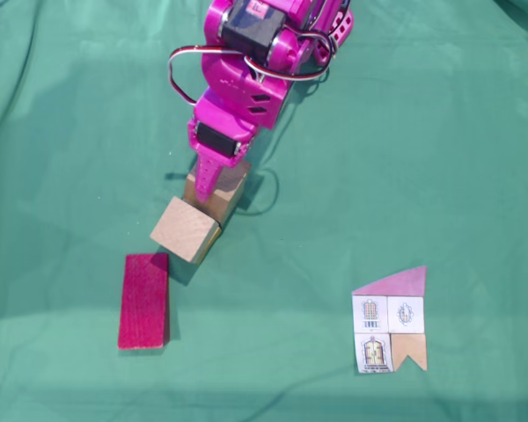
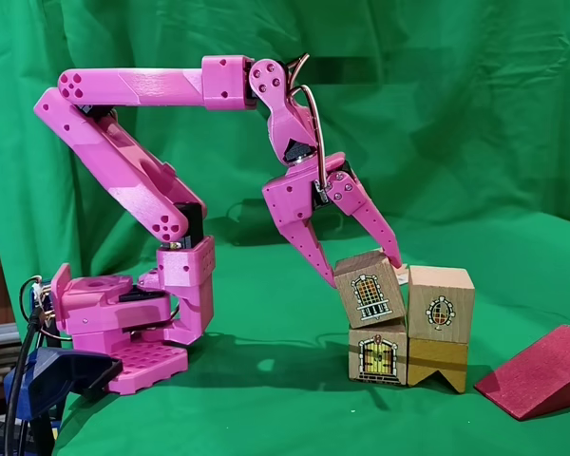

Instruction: Grasp some building blocks and build the house on the picture.

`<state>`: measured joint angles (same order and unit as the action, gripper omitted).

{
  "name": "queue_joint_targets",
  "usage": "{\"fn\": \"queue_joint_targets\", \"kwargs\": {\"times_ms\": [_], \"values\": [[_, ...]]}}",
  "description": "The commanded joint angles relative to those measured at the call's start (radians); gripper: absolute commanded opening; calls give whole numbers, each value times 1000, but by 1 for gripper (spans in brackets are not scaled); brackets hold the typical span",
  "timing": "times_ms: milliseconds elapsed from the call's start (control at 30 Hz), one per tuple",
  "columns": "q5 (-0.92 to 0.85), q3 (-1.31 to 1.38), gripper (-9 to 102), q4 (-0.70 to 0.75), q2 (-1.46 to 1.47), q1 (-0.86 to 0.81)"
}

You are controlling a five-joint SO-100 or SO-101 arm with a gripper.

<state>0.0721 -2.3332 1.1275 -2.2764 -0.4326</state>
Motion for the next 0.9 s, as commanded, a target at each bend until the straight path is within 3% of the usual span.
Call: {"fn": "queue_joint_targets", "kwargs": {"times_ms": [0,400,700,867], "values": [[-5,5,11,-11,-9,5],[-5,20,12,-12,-3,5],[5,5,29,-12,0,0],[6,5,30,-12,0,0]]}}
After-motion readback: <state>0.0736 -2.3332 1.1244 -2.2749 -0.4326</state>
